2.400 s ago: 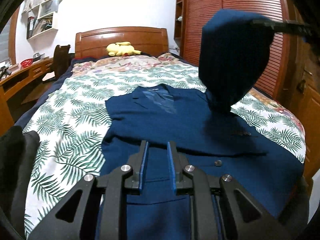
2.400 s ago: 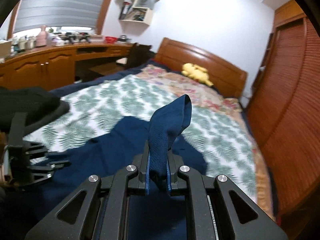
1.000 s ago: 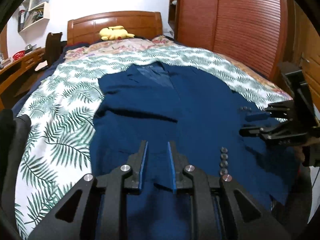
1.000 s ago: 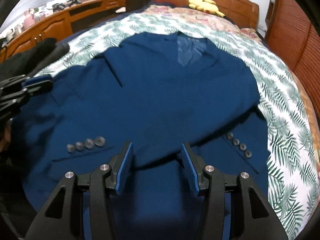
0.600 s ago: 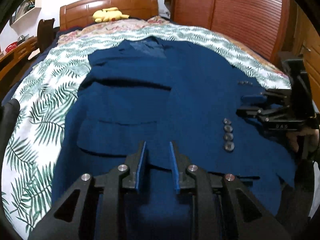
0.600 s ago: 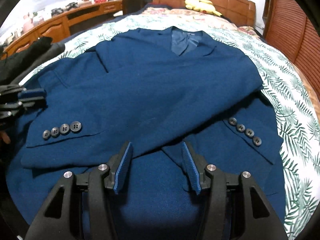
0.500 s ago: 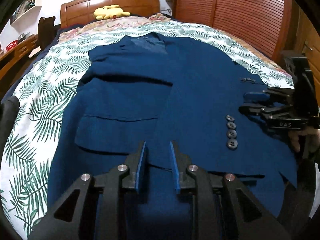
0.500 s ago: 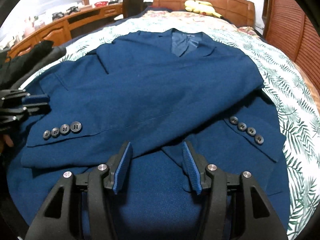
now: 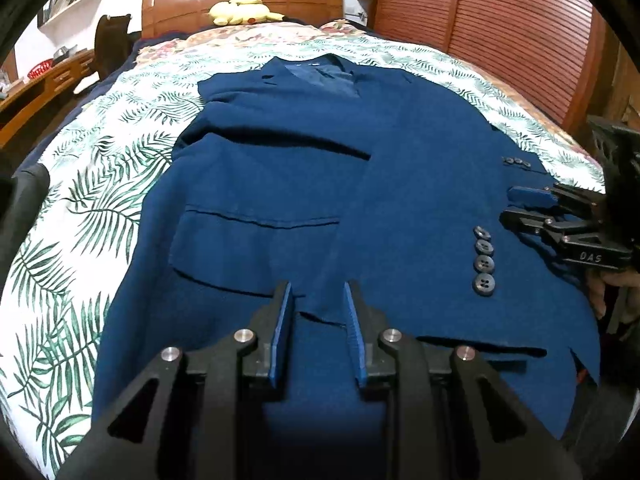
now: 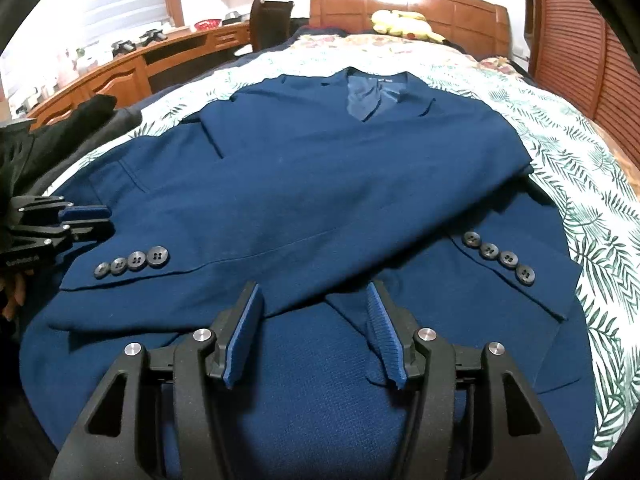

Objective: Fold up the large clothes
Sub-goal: 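Lay the sleeve across the first sleeve and open the right tool, then reach the right tool to the blazer's side edge and grasp it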

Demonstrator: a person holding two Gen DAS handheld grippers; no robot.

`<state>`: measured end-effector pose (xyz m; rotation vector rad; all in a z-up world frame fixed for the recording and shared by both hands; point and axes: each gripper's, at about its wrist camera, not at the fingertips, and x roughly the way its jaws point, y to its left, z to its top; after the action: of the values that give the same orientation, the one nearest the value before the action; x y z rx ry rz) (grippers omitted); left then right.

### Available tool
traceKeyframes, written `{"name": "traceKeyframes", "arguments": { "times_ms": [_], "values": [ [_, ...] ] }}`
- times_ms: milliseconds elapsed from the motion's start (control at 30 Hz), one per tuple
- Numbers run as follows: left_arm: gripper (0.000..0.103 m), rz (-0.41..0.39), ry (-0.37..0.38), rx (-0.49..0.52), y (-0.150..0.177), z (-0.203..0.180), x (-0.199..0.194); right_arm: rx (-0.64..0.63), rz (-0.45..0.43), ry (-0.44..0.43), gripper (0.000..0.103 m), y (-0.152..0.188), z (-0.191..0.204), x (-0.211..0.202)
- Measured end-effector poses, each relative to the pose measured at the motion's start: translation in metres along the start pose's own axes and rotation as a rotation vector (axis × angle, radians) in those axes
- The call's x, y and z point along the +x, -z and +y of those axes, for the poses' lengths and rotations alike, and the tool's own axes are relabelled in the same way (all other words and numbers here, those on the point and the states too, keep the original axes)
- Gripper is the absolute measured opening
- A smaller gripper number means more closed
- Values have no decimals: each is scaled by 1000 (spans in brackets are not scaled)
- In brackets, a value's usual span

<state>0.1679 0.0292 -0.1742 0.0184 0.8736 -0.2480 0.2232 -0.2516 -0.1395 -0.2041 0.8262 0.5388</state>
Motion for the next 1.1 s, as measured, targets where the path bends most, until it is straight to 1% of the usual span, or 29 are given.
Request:
{"name": "traceKeyframes", "arguments": {
  "times_ms": [100,233,300,367,400,500,567,633,667,700,767,800,867,1100],
  "values": [
    [26,-4,-23,-6,1,-1,0,0,-3,-10,56,0,-1,-1],
    [25,-1,-61,16,2,-9,-1,-9,-11,-15,57,2,1,-5],
    [12,7,-45,23,1,-11,-1,-8,-22,-21,57,4,1,-8],
    [1,11,-61,36,-2,-12,-5,-1,-22,-28,57,4,0,-11],
    [0,1,-67,34,-5,-11,-8,1,-21,-30,57,4,-1,-11],
    [0,-65,-111,15,-22,-2,-32,4,-22,-31,57,6,0,-17],
    [0,-87,-142,18,-36,4,-43,1,-26,-28,57,7,-1,-21],
    [1,-92,-128,26,-48,7,-52,-1,-29,-24,57,10,-1,-24],
    [1,-86,-114,28,-51,8,-54,1,-32,-22,57,11,-2,-25],
    [2,-76,-116,35,-54,8,-56,4,-31,-20,57,11,-3,-25],
    [3,-75,-163,53,-57,10,-62,8,-31,-18,57,10,-3,-25],
    [4,-75,-173,56,-56,11,-64,8,-32,-17,57,9,-3,-25],
    [7,-67,-162,43,-51,15,-69,5,-28,-11,57,8,-2,-24],
    [10,17,-194,8,-4,33,-74,-17,-21,-2,57,7,3,-21]
  ]
}}
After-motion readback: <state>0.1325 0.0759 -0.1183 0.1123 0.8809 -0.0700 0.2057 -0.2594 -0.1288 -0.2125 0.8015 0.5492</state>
